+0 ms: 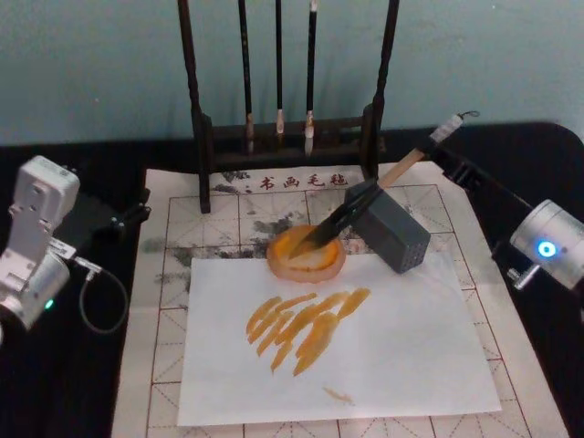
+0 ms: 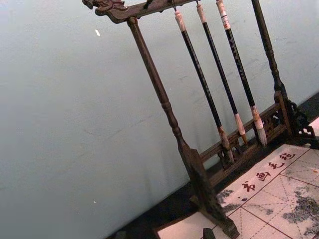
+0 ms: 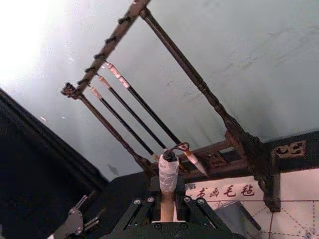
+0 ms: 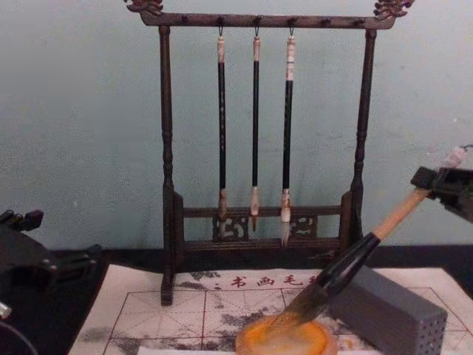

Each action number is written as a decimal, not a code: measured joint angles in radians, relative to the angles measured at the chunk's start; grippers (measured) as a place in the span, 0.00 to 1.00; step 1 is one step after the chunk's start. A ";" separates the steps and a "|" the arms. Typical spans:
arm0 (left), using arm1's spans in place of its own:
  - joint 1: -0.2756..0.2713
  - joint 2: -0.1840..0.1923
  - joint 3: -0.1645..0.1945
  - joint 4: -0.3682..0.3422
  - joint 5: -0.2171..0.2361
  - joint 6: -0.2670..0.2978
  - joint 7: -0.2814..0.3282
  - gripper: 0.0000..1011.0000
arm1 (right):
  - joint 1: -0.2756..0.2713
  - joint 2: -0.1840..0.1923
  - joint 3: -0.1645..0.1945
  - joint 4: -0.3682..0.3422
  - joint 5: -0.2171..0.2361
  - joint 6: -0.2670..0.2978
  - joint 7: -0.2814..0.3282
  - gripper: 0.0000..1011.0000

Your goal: Pick up the brush from the inkstone, write on the paper, then place the brush back to its original position.

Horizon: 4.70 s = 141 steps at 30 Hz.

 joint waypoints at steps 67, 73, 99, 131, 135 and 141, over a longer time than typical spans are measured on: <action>0.000 0.000 0.000 0.000 0.000 0.000 0.000 0.99 | 0.081 -0.048 -0.069 0.155 0.058 0.021 -0.097 0.18; 0.000 0.000 0.000 0.000 0.000 0.000 0.000 0.99 | 0.082 -0.048 -0.070 0.156 0.060 0.022 -0.098 0.18; 0.000 0.000 0.000 0.000 0.000 0.000 0.000 0.99 | 0.081 -0.048 -0.068 0.155 0.057 0.022 -0.096 0.18; 0.000 0.000 0.000 0.000 0.000 0.000 0.000 0.99 | 0.081 -0.048 -0.068 0.155 0.056 0.022 -0.096 0.93; 0.000 0.000 0.000 0.000 0.000 0.000 0.000 0.99 | 0.081 -0.048 -0.068 0.155 0.056 0.022 -0.096 0.99; 0.000 0.000 0.000 0.000 0.000 0.000 0.000 0.99 | 0.081 -0.048 -0.068 0.155 0.057 0.022 -0.096 0.99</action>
